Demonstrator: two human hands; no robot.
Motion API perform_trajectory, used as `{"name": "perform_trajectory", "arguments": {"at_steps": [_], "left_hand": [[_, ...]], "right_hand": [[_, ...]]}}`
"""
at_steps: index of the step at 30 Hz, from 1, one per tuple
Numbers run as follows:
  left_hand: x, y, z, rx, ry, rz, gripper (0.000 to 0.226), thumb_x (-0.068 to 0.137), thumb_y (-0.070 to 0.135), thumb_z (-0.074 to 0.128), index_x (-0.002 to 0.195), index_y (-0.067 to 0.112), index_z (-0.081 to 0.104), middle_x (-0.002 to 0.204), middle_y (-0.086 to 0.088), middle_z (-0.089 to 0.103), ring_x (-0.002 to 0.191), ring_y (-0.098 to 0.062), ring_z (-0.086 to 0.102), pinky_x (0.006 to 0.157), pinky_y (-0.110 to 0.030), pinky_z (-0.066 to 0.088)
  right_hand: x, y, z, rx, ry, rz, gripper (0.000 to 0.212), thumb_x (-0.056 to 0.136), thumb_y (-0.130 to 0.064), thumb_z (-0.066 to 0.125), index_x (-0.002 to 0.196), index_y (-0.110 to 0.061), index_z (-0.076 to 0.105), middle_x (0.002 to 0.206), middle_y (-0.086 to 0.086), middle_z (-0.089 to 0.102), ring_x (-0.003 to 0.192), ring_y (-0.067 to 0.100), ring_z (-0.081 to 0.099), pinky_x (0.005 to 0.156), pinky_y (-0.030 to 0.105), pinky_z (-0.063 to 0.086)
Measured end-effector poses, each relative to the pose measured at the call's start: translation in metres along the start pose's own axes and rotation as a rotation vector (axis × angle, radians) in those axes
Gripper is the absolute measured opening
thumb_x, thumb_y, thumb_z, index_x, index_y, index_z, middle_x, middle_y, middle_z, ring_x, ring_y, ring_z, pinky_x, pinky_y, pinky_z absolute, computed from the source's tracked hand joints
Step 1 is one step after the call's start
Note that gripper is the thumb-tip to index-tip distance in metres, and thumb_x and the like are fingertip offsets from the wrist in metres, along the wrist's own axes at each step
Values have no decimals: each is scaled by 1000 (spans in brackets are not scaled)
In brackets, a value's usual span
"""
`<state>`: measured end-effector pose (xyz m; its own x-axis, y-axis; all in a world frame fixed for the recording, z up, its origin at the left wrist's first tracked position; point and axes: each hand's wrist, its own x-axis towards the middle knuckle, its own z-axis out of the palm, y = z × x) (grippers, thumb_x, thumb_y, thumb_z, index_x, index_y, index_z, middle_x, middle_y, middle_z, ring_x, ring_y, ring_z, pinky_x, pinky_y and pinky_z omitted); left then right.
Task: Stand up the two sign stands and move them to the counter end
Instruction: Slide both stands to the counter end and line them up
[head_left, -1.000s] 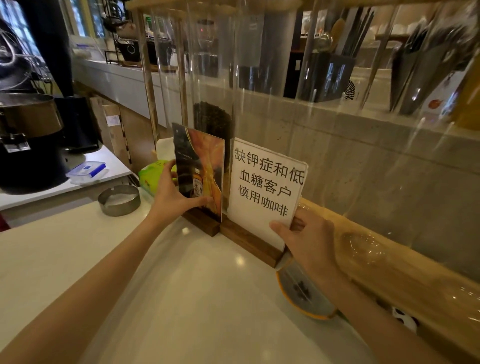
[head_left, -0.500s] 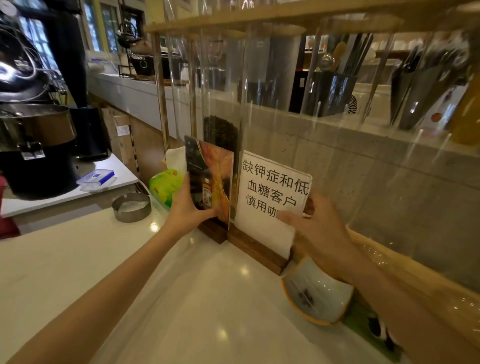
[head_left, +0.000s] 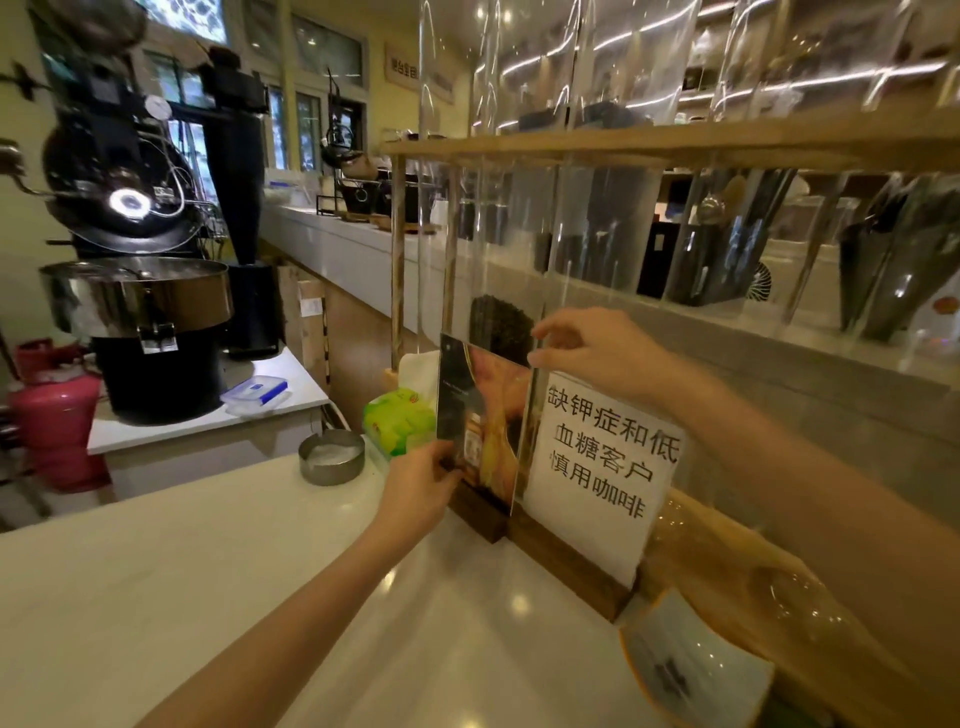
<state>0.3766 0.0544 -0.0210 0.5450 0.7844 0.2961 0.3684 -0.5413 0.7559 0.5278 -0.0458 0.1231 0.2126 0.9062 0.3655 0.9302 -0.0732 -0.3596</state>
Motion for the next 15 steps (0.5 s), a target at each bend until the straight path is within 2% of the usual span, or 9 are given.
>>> {"name": "perform_trajectory", "arguments": {"at_steps": [2, 5, 6, 10, 15], "left_hand": [[-3, -9, 4, 99, -26, -30, 26, 83, 14, 58, 108, 10, 63, 110, -11, 67, 100, -24, 61, 79, -27, 45], [-6, -18, 12, 102, -50, -59, 19, 82, 15, 59, 100, 12, 65, 108, -8, 68, 95, -18, 60, 77, -22, 42], [-6, -21, 15, 94, -41, -70, 17, 82, 14, 60, 98, 12, 65, 107, -7, 69, 94, -17, 60, 78, -23, 44], [-8, -24, 28, 130, -36, -70, 22, 82, 14, 58, 103, 12, 65, 106, -9, 68, 98, -23, 61, 88, -35, 51], [-7, -28, 35, 180, -31, -49, 29, 84, 12, 54, 111, 16, 63, 111, -11, 67, 102, -26, 59, 91, -36, 48]], "right_hand": [[13, -7, 8, -41, -51, 9, 39, 84, -34, 58, 117, -14, 57, 97, -1, 62, 85, 12, 57, 65, 15, 42], [27, -13, 20, -105, -110, 14, 34, 82, -32, 60, 102, -6, 65, 93, 11, 69, 83, 23, 65, 74, 37, 54], [31, -14, 23, -108, -119, 16, 32, 82, -31, 61, 98, -4, 67, 93, 14, 70, 82, 25, 66, 77, 39, 55], [40, -16, 30, -108, -119, 21, 24, 80, -23, 63, 87, -1, 70, 86, 19, 71, 72, 25, 63, 66, 33, 52], [44, -17, 30, -97, -126, 19, 21, 79, -21, 65, 87, -1, 71, 84, 17, 72, 76, 27, 66, 69, 35, 54]]}}
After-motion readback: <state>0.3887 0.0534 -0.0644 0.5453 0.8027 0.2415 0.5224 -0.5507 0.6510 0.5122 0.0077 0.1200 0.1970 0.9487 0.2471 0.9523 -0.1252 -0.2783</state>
